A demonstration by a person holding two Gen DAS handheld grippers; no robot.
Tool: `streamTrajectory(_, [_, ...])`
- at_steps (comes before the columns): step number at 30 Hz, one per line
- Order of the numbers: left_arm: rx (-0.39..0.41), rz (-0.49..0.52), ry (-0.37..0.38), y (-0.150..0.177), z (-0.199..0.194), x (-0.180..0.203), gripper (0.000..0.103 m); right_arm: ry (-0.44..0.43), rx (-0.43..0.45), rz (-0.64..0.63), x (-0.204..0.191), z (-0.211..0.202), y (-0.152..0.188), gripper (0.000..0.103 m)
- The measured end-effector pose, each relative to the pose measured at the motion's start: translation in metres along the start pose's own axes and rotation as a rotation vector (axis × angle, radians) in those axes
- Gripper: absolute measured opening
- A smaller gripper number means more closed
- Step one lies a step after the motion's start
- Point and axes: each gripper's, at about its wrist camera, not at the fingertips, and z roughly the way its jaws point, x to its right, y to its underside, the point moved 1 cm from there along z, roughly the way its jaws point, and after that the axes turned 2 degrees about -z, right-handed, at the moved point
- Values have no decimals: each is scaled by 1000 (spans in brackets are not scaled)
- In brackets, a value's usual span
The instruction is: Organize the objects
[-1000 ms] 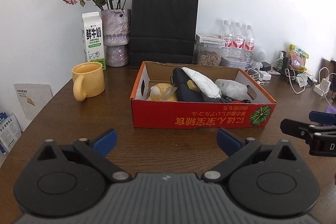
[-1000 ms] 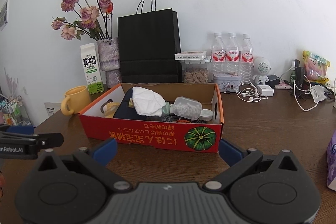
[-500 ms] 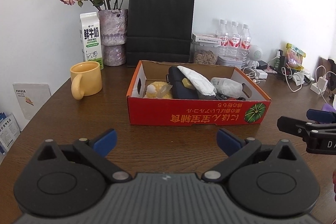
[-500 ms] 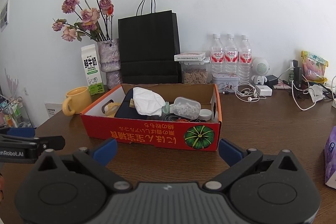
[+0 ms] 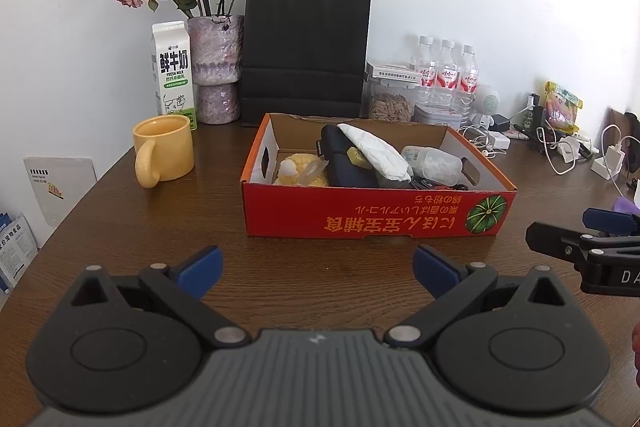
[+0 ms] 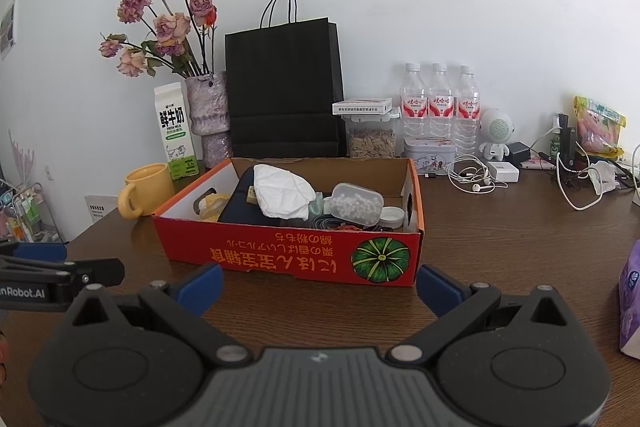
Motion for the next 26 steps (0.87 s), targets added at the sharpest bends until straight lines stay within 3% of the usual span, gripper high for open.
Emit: streamTrajectory(26, [-6,8,-8,1,-2,1,103,2,-4,-4,-2,1,1,103])
